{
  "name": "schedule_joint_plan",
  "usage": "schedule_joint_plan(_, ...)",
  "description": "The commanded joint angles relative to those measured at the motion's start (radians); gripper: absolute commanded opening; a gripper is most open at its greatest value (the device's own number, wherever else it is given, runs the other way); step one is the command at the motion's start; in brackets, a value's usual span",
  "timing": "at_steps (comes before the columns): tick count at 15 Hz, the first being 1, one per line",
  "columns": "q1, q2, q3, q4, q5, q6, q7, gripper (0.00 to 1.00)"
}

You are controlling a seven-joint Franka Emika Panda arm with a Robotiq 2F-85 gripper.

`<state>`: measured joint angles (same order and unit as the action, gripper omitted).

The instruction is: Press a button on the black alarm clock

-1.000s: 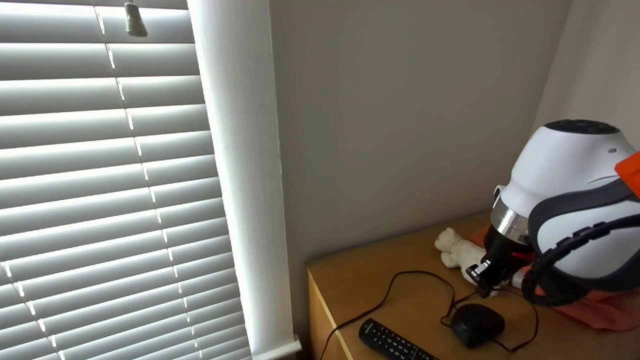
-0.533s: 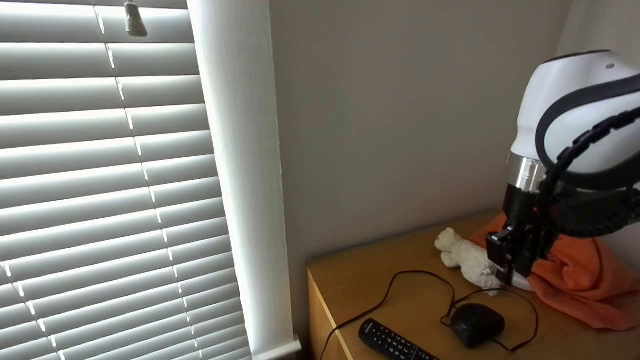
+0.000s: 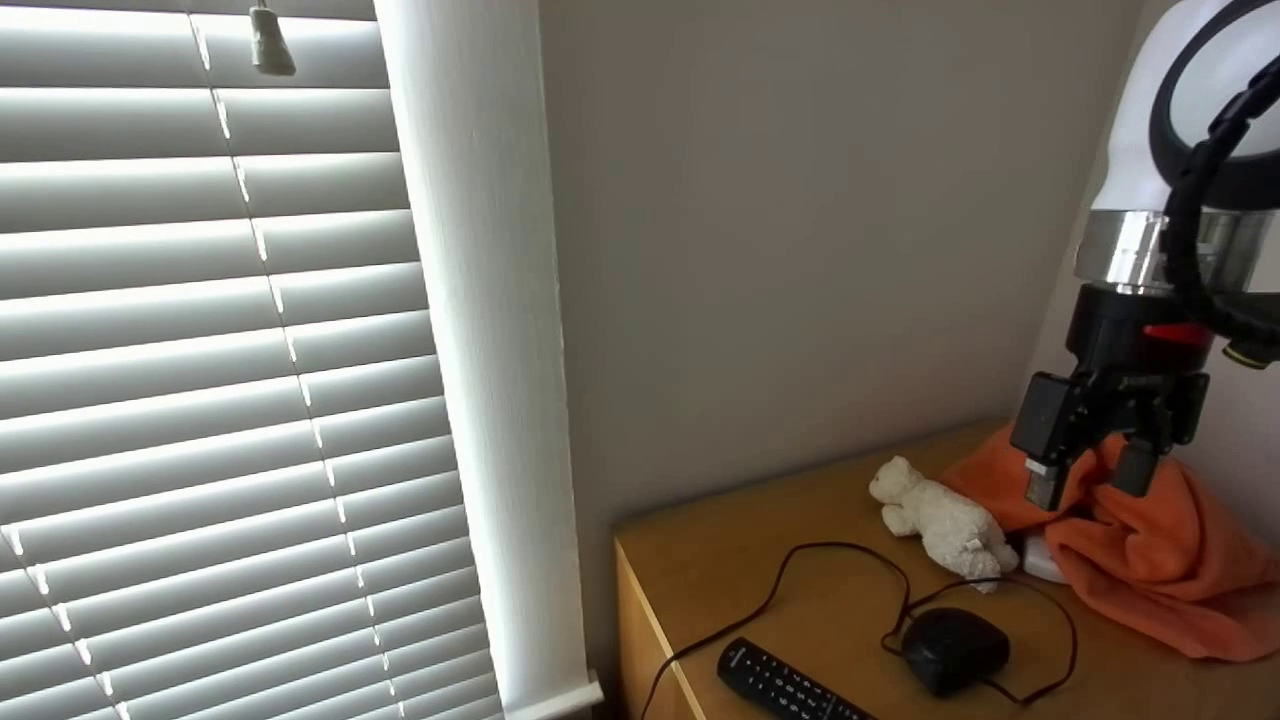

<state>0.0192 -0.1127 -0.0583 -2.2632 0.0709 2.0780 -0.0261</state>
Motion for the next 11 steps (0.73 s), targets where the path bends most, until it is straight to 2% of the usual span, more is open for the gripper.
schedule_joint_plan(1, -0.016, -0.086, 0.008, -0.043, 0.033, -0.03, -0.003, 1.0)
schedule_joint_plan(4, -0.013, -0.116, 0.01, -0.077, 0.029, 0.024, -0.027, 1.0)
schedule_joint_plan(5, -0.016, -0.07, 0.012, -0.02, 0.013, -0.012, -0.003, 1.0)
schedule_joint_plan(11, -0.015, -0.089, 0.014, -0.043, 0.013, -0.001, -0.009, 1.0)
